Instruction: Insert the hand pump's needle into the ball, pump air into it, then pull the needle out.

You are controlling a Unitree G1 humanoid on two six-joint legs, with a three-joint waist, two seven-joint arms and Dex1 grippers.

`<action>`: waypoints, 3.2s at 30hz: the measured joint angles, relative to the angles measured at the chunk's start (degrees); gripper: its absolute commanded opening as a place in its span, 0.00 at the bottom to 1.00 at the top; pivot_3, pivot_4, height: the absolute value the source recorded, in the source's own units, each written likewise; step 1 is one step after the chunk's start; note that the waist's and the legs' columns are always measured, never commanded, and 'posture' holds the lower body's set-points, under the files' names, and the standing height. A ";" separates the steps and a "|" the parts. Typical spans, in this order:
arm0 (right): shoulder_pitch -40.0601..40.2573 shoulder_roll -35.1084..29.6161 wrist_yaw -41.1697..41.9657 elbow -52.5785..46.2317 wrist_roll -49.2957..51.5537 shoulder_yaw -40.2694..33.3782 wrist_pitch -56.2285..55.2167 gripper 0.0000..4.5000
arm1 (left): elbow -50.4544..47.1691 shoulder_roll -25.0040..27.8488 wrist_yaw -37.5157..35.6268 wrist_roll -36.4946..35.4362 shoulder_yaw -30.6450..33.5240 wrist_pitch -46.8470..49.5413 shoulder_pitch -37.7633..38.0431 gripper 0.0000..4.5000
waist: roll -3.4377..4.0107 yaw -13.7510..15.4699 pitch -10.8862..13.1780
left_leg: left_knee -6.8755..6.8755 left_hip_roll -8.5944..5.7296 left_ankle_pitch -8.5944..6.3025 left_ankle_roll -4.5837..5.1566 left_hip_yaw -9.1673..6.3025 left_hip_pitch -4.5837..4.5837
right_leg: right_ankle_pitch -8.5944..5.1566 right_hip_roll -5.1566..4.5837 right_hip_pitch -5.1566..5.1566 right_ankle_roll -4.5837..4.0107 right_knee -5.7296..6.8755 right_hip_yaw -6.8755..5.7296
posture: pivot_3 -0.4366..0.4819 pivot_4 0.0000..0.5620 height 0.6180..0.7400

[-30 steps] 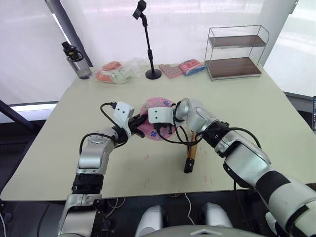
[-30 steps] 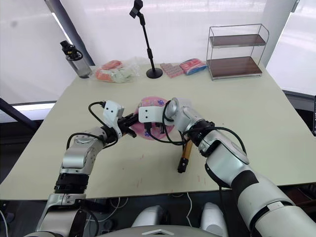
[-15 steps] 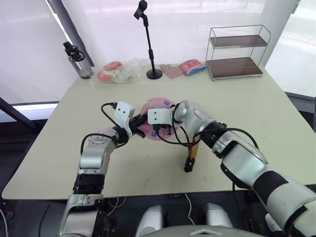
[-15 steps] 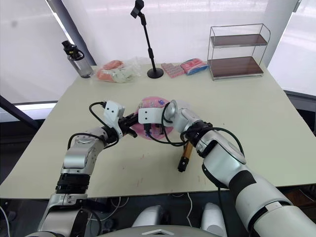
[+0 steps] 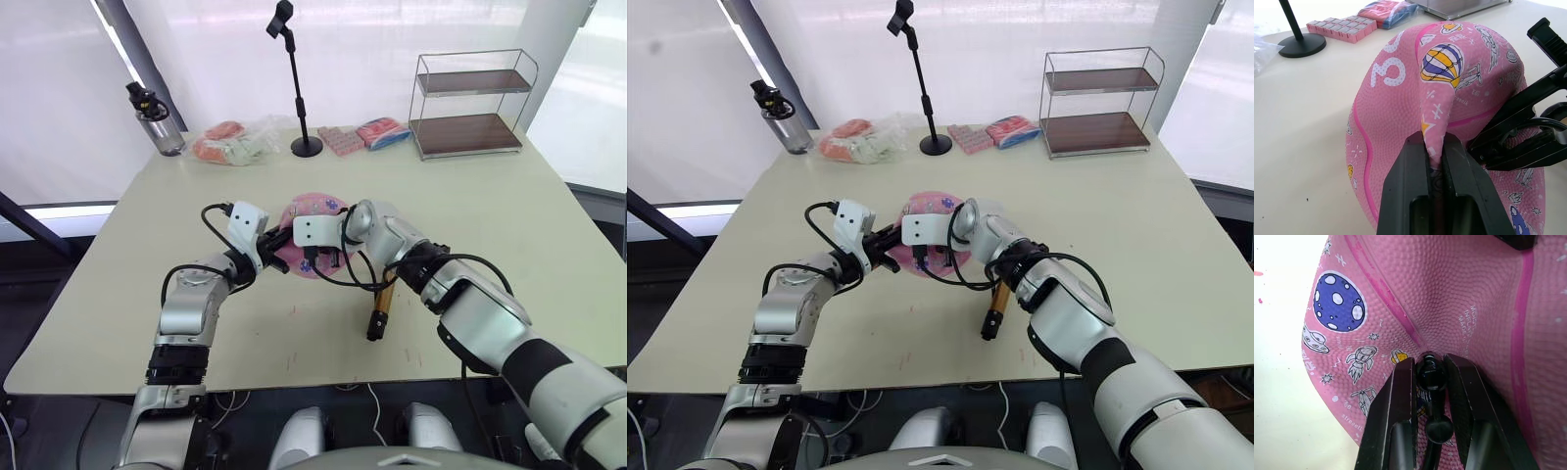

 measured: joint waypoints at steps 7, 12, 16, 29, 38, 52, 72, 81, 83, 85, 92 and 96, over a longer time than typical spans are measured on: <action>0.01 -0.36 0.34 -0.41 0.00 -0.63 0.01 0.09 | 0.03 -0.01 0.00 0.03 0.00 -0.18 -0.14 0.00 | 0.00 0.08 0.05 | 0.00 0.00 0.00 0.00 0.00 -0.05 | 0.00 0.00 -0.04 0.00 -0.01 -0.01 | 0.48 0.27 0.96; 0.98 -2.49 1.90 -4.43 0.02 -1.23 0.36 0.09 | -0.05 -0.09 -0.36 -0.02 -0.10 -0.57 -0.59 0.00 | -0.08 0.42 0.56 | 0.00 0.00 0.00 0.00 -0.02 -0.17 | 0.00 -0.01 -0.08 0.00 -0.05 -0.06 | 0.48 0.27 0.96; 3.95 -6.31 4.33 -14.00 0.12 -2.47 3.73 0.09 | -0.37 -0.20 -1.68 -0.14 -0.38 -1.21 -0.95 0.00 | -0.10 1.24 1.02 | 0.03 -0.02 0.06 -0.10 -0.07 -0.55 | 0.09 -0.03 -0.31 0.14 -0.16 -0.26 | 0.48 0.27 0.96; 14.16 -16.01 7.34 -41.16 1.50 -6.10 16.62 0.09 | -2.23 -0.64 -4.03 -1.29 -2.20 -2.74 -1.71 0.00 | 0.10 3.35 1.88 | 0.27 -0.73 0.28 0.16 -1.36 -2.57 | 0.54 -0.05 -1.04 -0.17 -0.95 -1.80 | 0.48 0.27 0.96; 19.42 -19.74 6.91 -51.83 7.13 -10.51 21.47 0.09 | -3.00 -0.73 -4.75 -2.39 -2.62 -2.86 -1.75 0.00 | -0.13 3.81 2.58 | 0.40 -1.16 0.45 -0.06 -1.80 -3.02 | 0.39 -0.22 -0.99 0.10 -1.04 -2.40 | 0.48 0.27 0.96; 27.15 -22.24 2.37 -56.57 17.90 -17.56 18.51 0.09 | -3.50 -0.73 -4.69 -3.09 -3.49 -2.92 -1.78 0.00 | -0.34 4.06 3.27 | 0.63 -1.31 0.46 -0.08 -1.91 -3.00 | 0.22 -0.39 -0.52 0.49 -1.07 -2.80 | 0.48 0.27 0.96; 32.87 -27.45 1.21 -57.11 27.63 -25.23 16.13 0.98 | -3.38 0.23 -3.89 -3.22 -3.08 -3.33 -1.61 0.00 | -0.46 3.39 3.91 | 0.90 -1.44 0.53 -0.19 -2.64 -2.96 | 0.22 -0.42 -0.23 0.54 -0.96 -3.07 | 0.48 0.27 0.96; 40.44 -28.36 0.06 -62.99 36.53 -36.92 15.99 0.98 | -3.39 0.32 -3.95 -3.24 -2.94 -3.69 -1.19 0.00 | -0.48 3.45 3.92 | 0.90 -1.44 0.55 -0.21 -2.68 -2.95 | 0.22 -0.42 -0.18 0.54 -0.91 -3.13 | 0.48 0.27 0.96; 43.68 -28.39 -0.46 -64.18 38.12 -39.70 14.16 0.98 | -3.43 0.38 -3.98 -3.24 -2.98 -3.75 -1.16 0.00 | -0.48 3.41 3.93 | 0.92 -1.46 0.55 -0.21 -2.66 -2.95 | 0.22 -0.42 -0.17 0.54 -0.92 -3.11 | 0.48 0.27 0.96; 46.78 -28.32 -0.77 -65.18 39.64 -42.20 11.70 0.98 | -3.52 0.46 -3.98 -3.25 -3.07 -3.76 -1.17 0.00 | -0.48 3.40 3.93 | 0.92 -1.46 0.55 -0.21 -2.68 -2.95 | 0.22 -0.42 -0.17 0.54 -0.92 -3.11 | 0.48 0.27 0.96; 57.64 -32.43 4.24 -66.50 47.57 -50.59 8.84 0.98 | -3.90 1.11 -3.98 -3.31 -3.31 -3.75 -1.09 0.00 | -0.52 3.26 3.97 | 0.97 -1.46 0.54 -0.19 -2.63 -2.91 | 0.22 -0.42 -0.15 0.54 -0.89 -3.05 | 0.48 0.27 0.96; 60.34 -34.12 7.65 -66.54 51.58 -53.87 7.10 0.98 | -4.03 1.22 -4.01 -3.32 -3.55 -3.74 -1.12 0.00 | -0.55 3.32 3.98 | 0.97 -1.46 0.54 -0.19 -2.64 -2.89 | 0.22 -0.42 -0.14 0.54 -0.86 -3.05 | 0.48 0.27 0.96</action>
